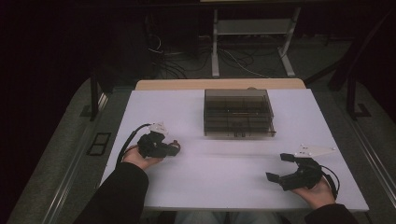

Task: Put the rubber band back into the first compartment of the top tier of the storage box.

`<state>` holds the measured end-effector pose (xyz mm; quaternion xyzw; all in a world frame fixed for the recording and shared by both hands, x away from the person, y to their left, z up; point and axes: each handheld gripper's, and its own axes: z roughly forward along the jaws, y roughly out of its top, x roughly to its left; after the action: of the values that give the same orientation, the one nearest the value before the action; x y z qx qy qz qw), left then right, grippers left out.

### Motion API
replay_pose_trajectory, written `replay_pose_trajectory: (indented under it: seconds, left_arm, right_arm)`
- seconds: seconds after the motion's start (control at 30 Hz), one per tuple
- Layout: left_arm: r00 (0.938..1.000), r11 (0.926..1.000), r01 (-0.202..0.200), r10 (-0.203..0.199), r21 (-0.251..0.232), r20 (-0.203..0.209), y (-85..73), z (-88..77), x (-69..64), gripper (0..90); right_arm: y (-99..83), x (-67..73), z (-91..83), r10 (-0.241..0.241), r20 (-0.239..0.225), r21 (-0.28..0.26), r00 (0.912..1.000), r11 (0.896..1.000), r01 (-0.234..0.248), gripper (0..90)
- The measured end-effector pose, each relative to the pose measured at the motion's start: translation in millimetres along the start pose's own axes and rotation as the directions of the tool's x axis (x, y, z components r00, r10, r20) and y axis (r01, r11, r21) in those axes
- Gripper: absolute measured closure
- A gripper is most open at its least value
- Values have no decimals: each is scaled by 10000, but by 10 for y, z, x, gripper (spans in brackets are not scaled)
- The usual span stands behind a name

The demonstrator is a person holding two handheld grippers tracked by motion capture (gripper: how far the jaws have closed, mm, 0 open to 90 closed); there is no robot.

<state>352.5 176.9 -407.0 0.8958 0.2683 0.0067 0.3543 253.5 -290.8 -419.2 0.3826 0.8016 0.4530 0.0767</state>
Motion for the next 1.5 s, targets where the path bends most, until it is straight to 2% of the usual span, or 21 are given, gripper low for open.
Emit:
replay_pose_trajectory:
  seconds: [0.5,0.93,1.17,1.47,1.5]
  left_arm:
    - [9997,9988,-208,212,-451,88,118,-125,-32,828]
    - [9989,9975,-446,451,-556,79,264,-218,-61,828]
    - [9973,9959,-725,730,-544,66,348,-266,-69,827]
    - [9966,9946,-800,811,-655,140,438,-291,-90,827]
    - [9957,9940,-904,914,-608,137,453,-293,-89,827]
  right_arm:
    - [-2,0,4,-18,4,-1,10000,10000,18,5]
    - [-2,1,5,-11,0,16,10000,10000,11,5]
    - [-2,1,5,-9,-10,8,10000,10000,9,5]
    - [-1,0,1,6,-33,-2,10000,10000,-6,5]
    - [-1,0,1,7,-31,-2,10000,10000,-7,5]
